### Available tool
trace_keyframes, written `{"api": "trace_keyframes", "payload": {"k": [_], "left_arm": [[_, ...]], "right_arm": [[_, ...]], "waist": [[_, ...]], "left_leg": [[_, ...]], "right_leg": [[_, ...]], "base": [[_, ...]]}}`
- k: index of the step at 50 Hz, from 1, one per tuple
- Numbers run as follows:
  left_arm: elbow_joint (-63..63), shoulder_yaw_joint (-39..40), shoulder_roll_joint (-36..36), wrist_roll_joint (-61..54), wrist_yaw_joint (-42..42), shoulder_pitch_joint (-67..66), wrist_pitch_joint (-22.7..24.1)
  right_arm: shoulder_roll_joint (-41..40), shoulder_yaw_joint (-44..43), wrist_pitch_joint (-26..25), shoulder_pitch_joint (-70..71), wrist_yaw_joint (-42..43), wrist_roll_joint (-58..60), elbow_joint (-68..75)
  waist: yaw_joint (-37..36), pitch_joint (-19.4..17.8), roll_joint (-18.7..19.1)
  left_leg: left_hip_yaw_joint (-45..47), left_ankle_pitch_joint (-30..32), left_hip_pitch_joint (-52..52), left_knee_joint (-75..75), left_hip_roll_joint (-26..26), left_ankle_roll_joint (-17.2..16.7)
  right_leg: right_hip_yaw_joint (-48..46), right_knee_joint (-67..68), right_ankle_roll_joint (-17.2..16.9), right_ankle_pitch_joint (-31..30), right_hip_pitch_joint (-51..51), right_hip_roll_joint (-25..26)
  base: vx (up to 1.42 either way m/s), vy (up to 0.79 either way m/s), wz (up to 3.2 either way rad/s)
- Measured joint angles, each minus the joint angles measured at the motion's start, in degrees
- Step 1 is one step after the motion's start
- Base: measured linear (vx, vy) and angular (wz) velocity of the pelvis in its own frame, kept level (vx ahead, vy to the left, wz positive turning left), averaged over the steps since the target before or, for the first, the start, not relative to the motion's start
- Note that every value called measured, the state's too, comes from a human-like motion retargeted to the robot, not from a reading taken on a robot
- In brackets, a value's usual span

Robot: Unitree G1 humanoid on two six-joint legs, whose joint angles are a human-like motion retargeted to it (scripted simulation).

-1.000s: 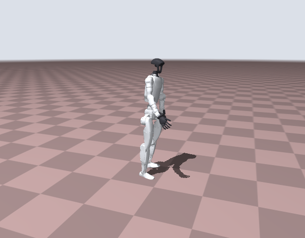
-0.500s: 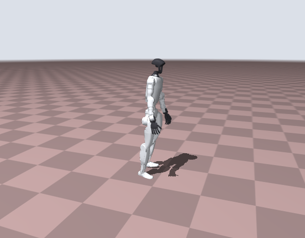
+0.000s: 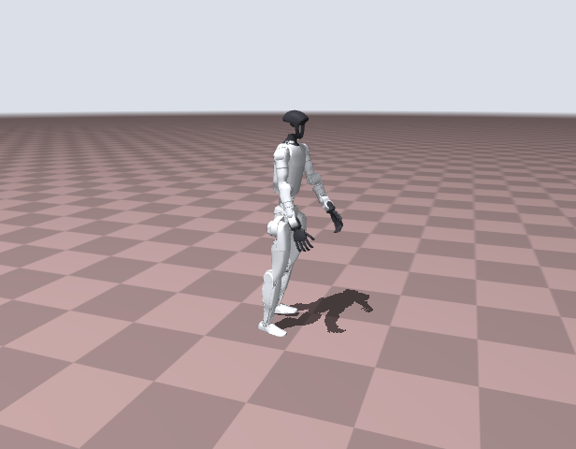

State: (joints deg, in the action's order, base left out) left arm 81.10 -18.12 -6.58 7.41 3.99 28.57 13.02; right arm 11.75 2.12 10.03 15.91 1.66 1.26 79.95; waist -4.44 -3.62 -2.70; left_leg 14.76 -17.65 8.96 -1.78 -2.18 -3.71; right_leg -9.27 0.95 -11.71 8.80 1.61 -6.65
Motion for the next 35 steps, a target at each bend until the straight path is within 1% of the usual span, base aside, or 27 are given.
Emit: {"api": "trace_keyframes", "payload": {"k": [9, 18, 29, 35], "left_arm": [[3.77, -0.95, 1.63, 4.01, 2.91, -0.61, -1.37], [7.05, -1.38, 0.48, 3.76, 3.22, -5.04, -0.88], [7.95, 0.71, -1.62, 1.51, 2.98, -11.66, -0.15], [8.41, 2.22, -1.61, 2.43, 3.93, -13.85, -0.22]], "right_arm": [[0.83, 1.53, -0.99, 3.27, -2.62, 5.08, 2.49], [1.79, 2.31, 0.25, 3.21, -0.89, 2.33, 1.08], [0.74, 3.69, 1.14, 1.12, -0.19, 2.54, 1.27], [-0.31, 3.67, 1.14, -0.2, -0.82, 2.82, 1.87]], "waist": [[0.13, 0.63, 0.4], [-0.79, 1.26, 0.09], [-2.36, 1.63, -0.76], [-2.16, 1.93, -1.23]], "left_leg": [[-0.09, -0.2, 0.42, 0.19, -0.02, -0.05], [-0.03, -0.21, 0.37, 0.18, 0.03, 0.0], [-0.08, -0.31, -0.12, 0.48, 0.15, 0.3], [-0.52, -0.49, -0.71, 1.02, 0.33, 0.34]], "right_leg": [[-0.21, 0.0, 0.36, 0.51, 0.61, -0.07], [-0.15, -0.09, 0.23, 0.79, 0.56, -0.01], [-0.21, -0.08, -0.08, 1.06, 0.24, 0.1], [-0.8, -0.13, -0.08, 1.24, 0.17, 0.14]], "base": [[0.0, 0.0, 0.0], [0.0, 0.0, 0.0], [0.0, 0.0, 0.0], [0.0, 0.0, 0.0]]}}
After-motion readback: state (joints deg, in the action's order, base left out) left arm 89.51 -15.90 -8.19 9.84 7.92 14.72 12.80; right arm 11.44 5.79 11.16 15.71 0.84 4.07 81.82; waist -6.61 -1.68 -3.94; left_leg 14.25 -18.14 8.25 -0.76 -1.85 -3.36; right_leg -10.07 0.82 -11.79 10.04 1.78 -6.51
